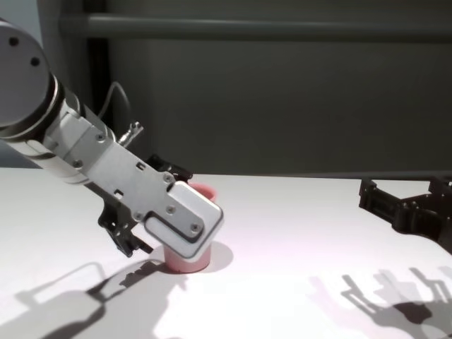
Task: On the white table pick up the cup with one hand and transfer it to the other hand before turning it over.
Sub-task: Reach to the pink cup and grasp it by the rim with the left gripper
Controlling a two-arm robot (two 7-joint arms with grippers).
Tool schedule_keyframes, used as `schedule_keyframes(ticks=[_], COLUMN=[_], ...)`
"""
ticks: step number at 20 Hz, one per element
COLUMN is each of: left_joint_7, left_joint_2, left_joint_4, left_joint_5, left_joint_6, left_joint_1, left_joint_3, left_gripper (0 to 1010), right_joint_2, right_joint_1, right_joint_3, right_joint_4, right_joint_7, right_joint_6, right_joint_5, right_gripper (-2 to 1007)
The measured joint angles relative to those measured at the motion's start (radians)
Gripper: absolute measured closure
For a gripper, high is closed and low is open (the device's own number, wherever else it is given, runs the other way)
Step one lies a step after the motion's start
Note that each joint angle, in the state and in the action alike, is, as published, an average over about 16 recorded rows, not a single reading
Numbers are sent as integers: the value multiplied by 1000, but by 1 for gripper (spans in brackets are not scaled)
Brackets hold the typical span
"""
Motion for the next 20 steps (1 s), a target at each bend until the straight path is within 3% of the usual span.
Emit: schedule_keyframes(ticks=[8,20], left_joint_7=[1,0], left_joint_2=[5,19], left_joint_4=[-7,-13], left_joint_5=[-8,-41], left_joint_6=[8,14], left_joint_1=[-8,-17], left_joint_3=[17,29], left_gripper=[249,674], right_joint_2=[0,0], right_joint_1=[0,0], right_joint_3=[0,0], right_joint_4=[0,0], right_joint_7=[0,0], right_joint_6=[0,0], right_joint_5=[0,0], right_gripper=[3,3])
